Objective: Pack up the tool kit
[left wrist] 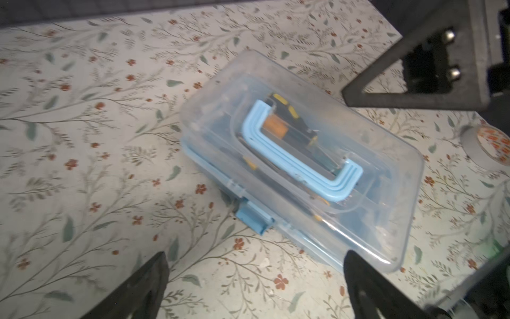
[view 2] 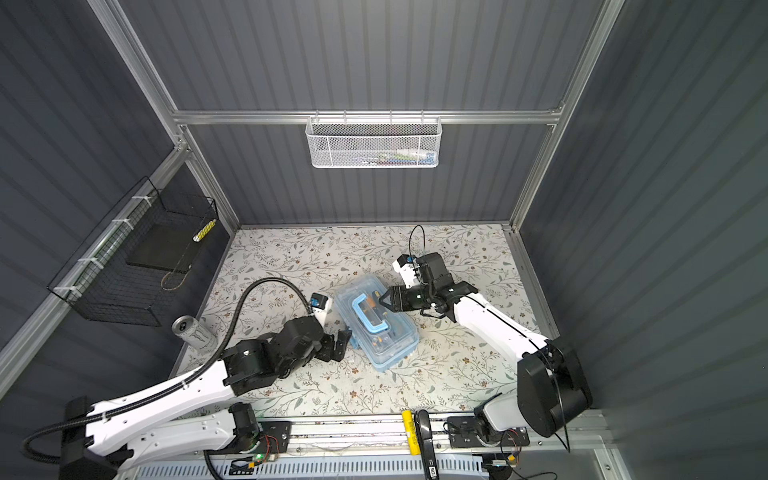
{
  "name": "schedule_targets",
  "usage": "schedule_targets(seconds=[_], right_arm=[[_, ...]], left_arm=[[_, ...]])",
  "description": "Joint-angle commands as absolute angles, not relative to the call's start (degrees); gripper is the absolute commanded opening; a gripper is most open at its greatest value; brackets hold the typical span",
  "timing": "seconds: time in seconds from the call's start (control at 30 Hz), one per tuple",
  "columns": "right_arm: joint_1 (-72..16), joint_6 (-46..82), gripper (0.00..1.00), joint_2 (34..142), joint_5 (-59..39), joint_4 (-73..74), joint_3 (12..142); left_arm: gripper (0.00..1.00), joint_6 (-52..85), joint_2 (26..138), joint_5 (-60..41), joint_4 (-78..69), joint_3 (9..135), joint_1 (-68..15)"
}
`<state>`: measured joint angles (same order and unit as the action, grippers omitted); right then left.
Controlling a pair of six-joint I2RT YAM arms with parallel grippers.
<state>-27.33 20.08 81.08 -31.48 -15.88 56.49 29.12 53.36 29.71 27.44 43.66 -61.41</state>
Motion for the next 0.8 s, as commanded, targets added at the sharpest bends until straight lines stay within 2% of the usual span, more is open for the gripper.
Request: schedule_targets(seconds=[0.0, 0.23, 0.47, 0.77], right_arm=[[-26.79, 18.16, 0.56, 80.15, -32.58, -17.65, 58.40], [-26.11, 18.92, 0.56, 80.25, -33.49, -13.21, 56.09], [-25.53, 18.34, 0.56, 79.75, -35.39, -10.83, 54.03], [-24.97, 17.57, 0.56, 79.53, -36.72, -9.85, 53.11]], left_arm=[[0.99, 28.94, 51.42, 38.35, 31.11, 38.20, -61.08], [0.99, 24.32, 55.26, 31.05, 13.38, 28.92, -61.17], [0.99, 21.30, 63.97, 27.51, 3.64, 28.10, -61.34], [0.99, 21.19, 68.46, 24.96, -8.00, 23.94, -61.52]])
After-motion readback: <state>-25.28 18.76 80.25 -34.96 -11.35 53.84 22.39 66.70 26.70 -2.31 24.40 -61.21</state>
